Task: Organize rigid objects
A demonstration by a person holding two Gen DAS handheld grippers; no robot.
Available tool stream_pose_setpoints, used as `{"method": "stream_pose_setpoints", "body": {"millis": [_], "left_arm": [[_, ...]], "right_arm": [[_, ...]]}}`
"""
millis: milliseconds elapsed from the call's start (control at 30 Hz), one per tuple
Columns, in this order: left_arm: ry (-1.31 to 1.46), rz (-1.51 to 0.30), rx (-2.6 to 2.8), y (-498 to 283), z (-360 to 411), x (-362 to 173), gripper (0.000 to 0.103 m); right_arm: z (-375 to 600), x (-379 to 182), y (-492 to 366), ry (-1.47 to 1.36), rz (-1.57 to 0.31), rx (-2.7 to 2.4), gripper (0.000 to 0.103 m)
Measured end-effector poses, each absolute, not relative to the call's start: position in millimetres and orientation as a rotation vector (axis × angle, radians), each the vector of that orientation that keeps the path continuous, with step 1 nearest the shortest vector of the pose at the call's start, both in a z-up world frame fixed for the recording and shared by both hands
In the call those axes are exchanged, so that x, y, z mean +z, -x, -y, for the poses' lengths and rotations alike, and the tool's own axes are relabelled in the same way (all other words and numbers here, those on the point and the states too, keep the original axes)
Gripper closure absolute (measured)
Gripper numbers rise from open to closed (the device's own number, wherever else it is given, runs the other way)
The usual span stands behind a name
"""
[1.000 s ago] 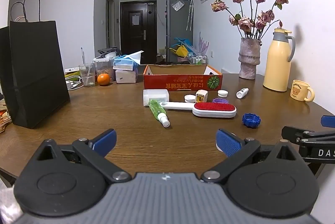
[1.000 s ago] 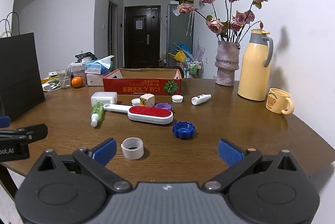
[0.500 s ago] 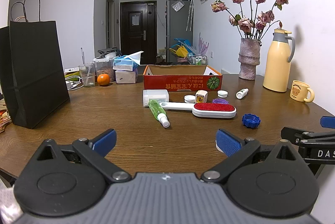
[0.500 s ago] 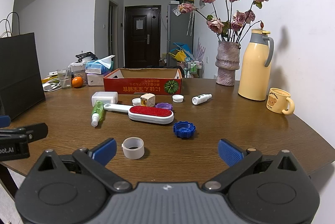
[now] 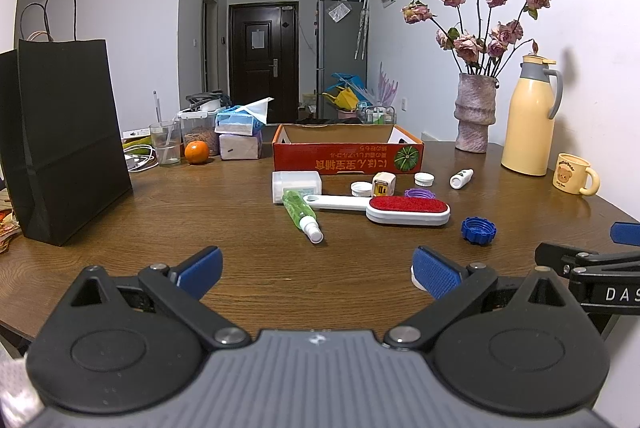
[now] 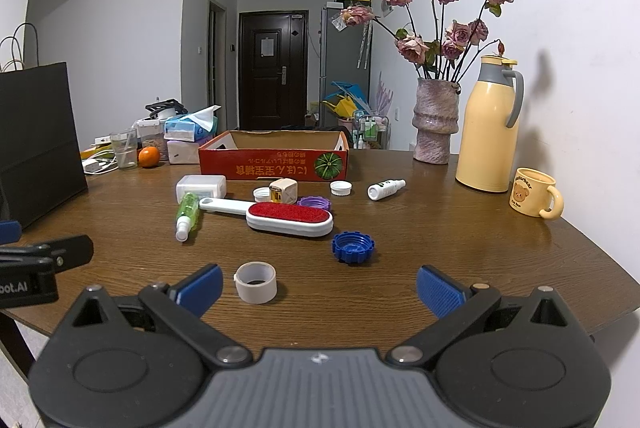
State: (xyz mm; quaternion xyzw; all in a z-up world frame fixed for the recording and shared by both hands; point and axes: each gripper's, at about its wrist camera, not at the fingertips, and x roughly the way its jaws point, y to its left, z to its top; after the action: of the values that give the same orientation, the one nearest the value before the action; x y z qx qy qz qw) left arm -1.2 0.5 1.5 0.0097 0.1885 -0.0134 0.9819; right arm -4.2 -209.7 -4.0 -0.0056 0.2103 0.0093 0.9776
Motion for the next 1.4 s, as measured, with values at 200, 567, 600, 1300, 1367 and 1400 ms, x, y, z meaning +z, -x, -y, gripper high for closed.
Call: {"method": "stream_pose_setpoints", "body": {"millis": [200,567,600,1300,1367,1400], "left_arm": [[-0.02,-0.38,-0.027,1.6,-0.1,1.3,0.0],[-0.02,-0.381,-0.027,1.9,-0.1,1.2,0.0],[-0.02,-0.381,-0.027,2.0,-0.1,1.2,0.0],[-0.02,-0.382,-0.027,1.7,-0.4,1.4,0.0],[-0.021,-0.38,-0.027,1.8,-0.2,1.4,0.0],[-0.021,-0.381,-0.027,1.8,-0.2,1.4,0.0]], "right_arm": [[209.5,-3.9,4.7,0.011,-0.424,0.018,0.0],[209.5,-4.5,3.5,0.011,-0.424,0.018,0.0],[209.6,-4.2,3.8,0.011,-0.424,0.018,0.0],[210.2,-4.9,2.6,0.011,-0.424,0.021,0.0],[208.4,-5.5,4.2,0.012,-0.424,0.022,0.0],[204.4,-7.2,4.2,0.014,-0.426,0.024,0.0]]}}
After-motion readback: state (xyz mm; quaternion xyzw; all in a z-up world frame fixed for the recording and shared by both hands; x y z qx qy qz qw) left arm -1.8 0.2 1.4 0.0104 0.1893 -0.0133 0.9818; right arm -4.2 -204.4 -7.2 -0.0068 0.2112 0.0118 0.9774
